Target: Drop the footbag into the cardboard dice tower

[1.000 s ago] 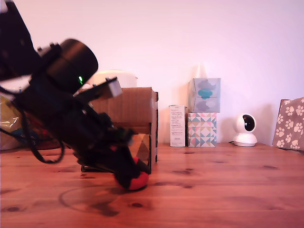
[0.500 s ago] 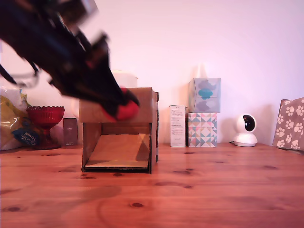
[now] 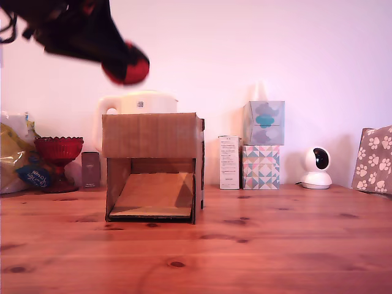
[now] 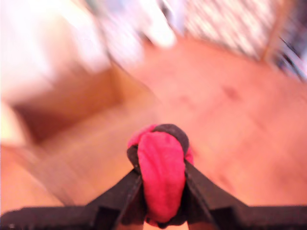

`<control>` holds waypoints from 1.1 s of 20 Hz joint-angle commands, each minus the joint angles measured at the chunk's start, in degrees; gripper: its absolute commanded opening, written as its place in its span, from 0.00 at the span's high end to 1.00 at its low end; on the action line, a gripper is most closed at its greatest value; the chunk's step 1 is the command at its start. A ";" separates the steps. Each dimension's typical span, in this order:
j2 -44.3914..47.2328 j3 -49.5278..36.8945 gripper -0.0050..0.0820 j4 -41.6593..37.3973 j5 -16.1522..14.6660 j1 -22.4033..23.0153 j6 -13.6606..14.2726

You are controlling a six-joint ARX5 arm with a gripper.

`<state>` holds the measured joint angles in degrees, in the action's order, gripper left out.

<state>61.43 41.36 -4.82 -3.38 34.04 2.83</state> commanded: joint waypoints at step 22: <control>33.48 34.93 0.75 14.84 -5.81 -9.31 0.63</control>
<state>94.67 75.22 9.74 -8.99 25.02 3.22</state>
